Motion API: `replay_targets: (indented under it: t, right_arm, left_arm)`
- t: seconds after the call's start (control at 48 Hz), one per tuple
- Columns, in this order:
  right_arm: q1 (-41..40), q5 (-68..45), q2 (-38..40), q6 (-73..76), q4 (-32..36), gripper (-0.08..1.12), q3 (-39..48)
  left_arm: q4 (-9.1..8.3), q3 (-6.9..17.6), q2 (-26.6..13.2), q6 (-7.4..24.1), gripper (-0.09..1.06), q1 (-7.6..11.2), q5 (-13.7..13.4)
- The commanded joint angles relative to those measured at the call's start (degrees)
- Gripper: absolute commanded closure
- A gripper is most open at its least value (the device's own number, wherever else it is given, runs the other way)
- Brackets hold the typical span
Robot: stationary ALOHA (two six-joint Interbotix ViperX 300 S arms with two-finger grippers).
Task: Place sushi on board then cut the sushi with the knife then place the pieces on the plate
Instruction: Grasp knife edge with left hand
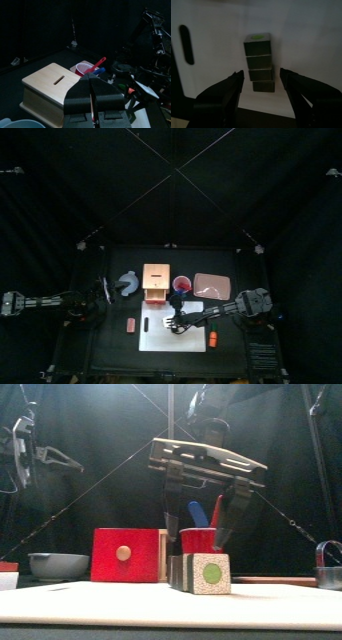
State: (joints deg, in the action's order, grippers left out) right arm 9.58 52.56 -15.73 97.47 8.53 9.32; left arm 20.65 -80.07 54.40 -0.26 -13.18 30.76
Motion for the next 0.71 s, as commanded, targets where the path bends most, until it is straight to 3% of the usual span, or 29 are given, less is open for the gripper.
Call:
replay_targets:
  t: [0.021,0.354,0.562,0.708]
  right_arm:
    - [-0.26,1.76,0.26,-0.62,-3.08,0.13,-1.85]
    - [-0.18,6.24,0.18,-1.05,2.11,0.13,-7.56]
    - [0.0,8.44,4.57,-5.19,7.12,0.13,-6.77]
    - [0.0,11.78,9.14,-12.66,4.48,0.13,-6.15]
  left_arm:
    - [-0.18,0.79,-0.09,0.0,0.91,0.09,0.44]
    - [-0.09,0.88,-0.09,0.0,0.91,0.09,1.23]
    - [-0.18,0.97,-0.09,0.0,0.91,0.18,1.23]
    - [-0.18,1.23,-0.18,0.0,0.91,0.18,1.14]
